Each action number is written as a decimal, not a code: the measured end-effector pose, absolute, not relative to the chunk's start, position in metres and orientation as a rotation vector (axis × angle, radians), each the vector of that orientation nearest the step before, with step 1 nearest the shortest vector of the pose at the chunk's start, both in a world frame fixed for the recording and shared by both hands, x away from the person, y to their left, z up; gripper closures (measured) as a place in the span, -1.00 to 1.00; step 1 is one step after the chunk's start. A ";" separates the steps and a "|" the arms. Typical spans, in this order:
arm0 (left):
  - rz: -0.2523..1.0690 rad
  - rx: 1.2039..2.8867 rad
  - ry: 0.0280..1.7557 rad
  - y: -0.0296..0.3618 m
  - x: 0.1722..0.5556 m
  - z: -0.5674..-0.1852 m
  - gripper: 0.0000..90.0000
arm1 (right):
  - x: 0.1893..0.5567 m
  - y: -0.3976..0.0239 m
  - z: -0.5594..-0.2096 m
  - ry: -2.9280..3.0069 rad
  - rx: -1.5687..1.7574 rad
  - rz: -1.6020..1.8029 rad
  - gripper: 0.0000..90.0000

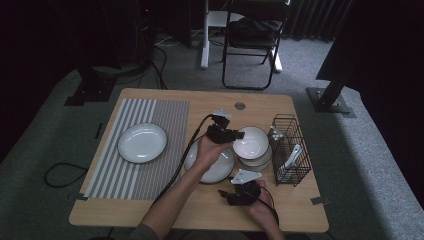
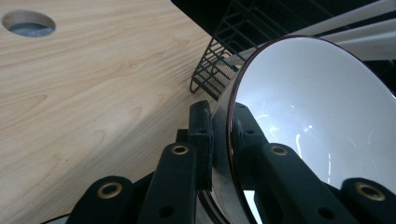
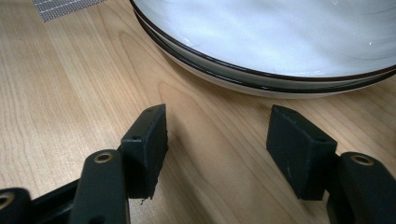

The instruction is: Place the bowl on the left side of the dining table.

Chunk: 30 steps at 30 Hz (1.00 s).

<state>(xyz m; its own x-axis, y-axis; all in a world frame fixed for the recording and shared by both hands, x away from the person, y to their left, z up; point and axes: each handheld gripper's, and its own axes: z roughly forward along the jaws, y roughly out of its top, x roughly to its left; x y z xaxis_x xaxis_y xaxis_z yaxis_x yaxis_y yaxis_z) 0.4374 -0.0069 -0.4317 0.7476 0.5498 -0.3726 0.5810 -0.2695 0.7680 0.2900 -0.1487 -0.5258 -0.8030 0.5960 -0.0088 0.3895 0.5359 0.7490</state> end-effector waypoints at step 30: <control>0.110 1.838 0.969 0.102 0.438 -0.409 0.83 | 0.290 -0.149 -0.526 2.515 0.829 1.126 -0.16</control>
<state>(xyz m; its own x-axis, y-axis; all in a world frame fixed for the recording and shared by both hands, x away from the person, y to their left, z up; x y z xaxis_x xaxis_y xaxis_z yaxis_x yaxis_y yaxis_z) 0.4384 0.1025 -0.4088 0.6730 0.6583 -0.3370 0.5660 -0.1652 0.8077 0.2898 -0.1488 -0.5258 -0.8021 0.5971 -0.0065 0.3927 0.5357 0.7475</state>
